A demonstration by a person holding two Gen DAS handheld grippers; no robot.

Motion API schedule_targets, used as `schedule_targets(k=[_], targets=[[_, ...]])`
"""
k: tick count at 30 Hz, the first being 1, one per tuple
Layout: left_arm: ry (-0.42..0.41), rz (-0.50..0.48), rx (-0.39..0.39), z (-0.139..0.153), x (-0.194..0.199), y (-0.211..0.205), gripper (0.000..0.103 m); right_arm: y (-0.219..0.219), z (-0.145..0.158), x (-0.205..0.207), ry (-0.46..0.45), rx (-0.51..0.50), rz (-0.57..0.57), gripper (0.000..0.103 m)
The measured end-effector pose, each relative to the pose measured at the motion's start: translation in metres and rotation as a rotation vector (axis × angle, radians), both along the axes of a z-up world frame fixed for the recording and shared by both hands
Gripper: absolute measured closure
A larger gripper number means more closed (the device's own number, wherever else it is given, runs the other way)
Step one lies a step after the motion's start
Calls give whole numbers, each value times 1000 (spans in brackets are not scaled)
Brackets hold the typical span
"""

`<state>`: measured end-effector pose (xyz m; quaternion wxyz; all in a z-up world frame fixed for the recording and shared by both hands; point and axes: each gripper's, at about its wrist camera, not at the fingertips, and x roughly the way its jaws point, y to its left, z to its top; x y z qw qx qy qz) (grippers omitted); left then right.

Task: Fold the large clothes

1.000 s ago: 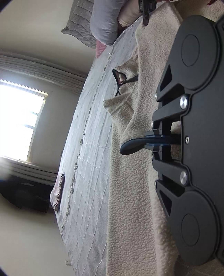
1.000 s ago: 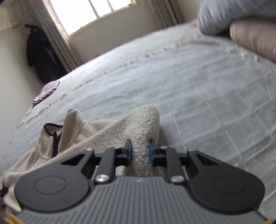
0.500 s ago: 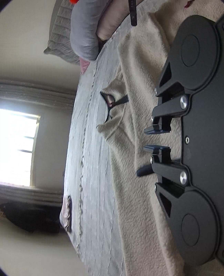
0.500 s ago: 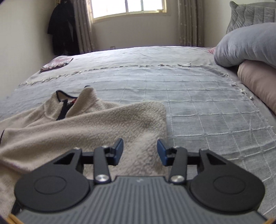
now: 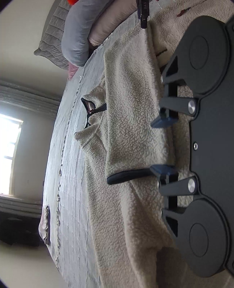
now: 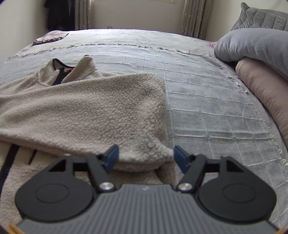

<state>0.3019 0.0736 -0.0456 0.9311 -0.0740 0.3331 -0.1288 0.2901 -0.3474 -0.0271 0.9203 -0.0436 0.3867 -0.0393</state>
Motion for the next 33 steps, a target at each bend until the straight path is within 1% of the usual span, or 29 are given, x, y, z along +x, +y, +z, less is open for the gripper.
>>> schedule_targets(k=[2,3,5,7,12,16,18,22,26,29,31,33], targets=[[21,63,22,11,-10,14,16,5,10,-11,14,34,22,22],[45,92,36,15,-14,22,13,8,14,-17,24,45,28,21],[112,152,74,20,-19,39,11,15,21,-27,40,52,32,17],[154,213,99,21,-27,61,11,24,24,-38,47,45,42,15],[201,353,107,23,-40,123,6,40,25,-60,81,39,93,13],[223,485,158,23,-40,170,6,54,24,-66,109,6,118,11],[228,571,170,23,-39,198,5,59,25,-69,109,-9,122,9],[239,727,132,19,-29,256,5,66,24,-71,108,-17,140,7],[267,849,105,7,-17,308,6,73,18,-68,117,-44,146,7],[295,950,29,-6,-13,341,7,76,10,-64,130,-49,143,7],[287,1002,-3,-12,-13,356,8,78,4,-61,140,-44,138,7],[245,1017,-14,-14,-13,364,8,79,-2,-58,147,-42,136,7]])
